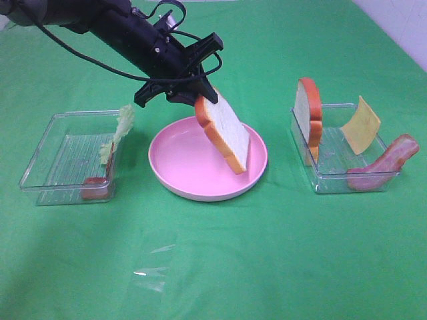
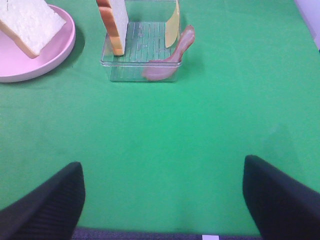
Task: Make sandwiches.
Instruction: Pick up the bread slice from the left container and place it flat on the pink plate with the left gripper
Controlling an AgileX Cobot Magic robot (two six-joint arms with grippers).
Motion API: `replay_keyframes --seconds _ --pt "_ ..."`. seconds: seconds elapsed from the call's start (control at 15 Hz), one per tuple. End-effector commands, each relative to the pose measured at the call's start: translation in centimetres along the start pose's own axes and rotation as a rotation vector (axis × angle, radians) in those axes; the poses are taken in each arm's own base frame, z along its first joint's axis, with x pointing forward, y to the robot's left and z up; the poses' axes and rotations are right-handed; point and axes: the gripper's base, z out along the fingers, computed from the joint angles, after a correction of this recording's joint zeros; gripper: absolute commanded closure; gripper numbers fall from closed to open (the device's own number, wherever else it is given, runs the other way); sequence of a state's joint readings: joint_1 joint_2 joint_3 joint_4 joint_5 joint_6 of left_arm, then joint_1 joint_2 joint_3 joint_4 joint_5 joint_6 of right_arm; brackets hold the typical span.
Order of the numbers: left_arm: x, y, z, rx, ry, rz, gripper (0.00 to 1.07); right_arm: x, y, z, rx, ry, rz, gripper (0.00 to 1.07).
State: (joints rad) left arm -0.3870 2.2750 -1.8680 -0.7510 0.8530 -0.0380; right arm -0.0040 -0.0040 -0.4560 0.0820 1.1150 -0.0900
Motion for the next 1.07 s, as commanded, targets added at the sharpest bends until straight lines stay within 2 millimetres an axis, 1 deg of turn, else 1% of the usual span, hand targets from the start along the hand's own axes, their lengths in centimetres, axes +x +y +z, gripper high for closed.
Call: replay_keyframes --seconds 0.07,0.33,0.6,0.73,0.87,0.93,1.0,1.07 --pt "0.1 -0.5 0.0 0.016 -0.006 -0.01 0.97 0.2 0.0 -0.2 0.006 -0.035 0.006 0.23" --pt "0.1 -0.5 0.0 0.017 -0.003 -0.012 0.96 0.2 0.0 -0.2 0.006 -0.035 0.006 0.23" --pt "0.4 0.3 1.3 0.019 0.035 -0.043 0.95 0.2 0.0 -0.2 0.006 -0.035 0.006 0.23" --pt "0.3 0.4 1.3 0.016 0.03 -0.038 0.95 0.2 0.0 -0.2 0.006 -0.035 0.006 0.23" --pt "0.3 0.4 1.3 0.015 0.032 -0.037 0.92 0.2 0.0 -0.2 0.006 -0.035 0.006 0.23" --pt "0.4 0.4 1.3 0.015 0.039 -0.037 0.86 0.2 0.0 -0.2 0.006 -0.035 0.006 0.23" --pt "0.5 0.4 1.3 0.009 0.047 -0.033 0.71 0.2 0.0 -0.2 0.006 -0.035 0.006 0.23" --pt "0.5 0.4 1.2 0.006 0.05 -0.029 0.6 0.2 0.0 -0.2 0.006 -0.035 0.006 0.23"
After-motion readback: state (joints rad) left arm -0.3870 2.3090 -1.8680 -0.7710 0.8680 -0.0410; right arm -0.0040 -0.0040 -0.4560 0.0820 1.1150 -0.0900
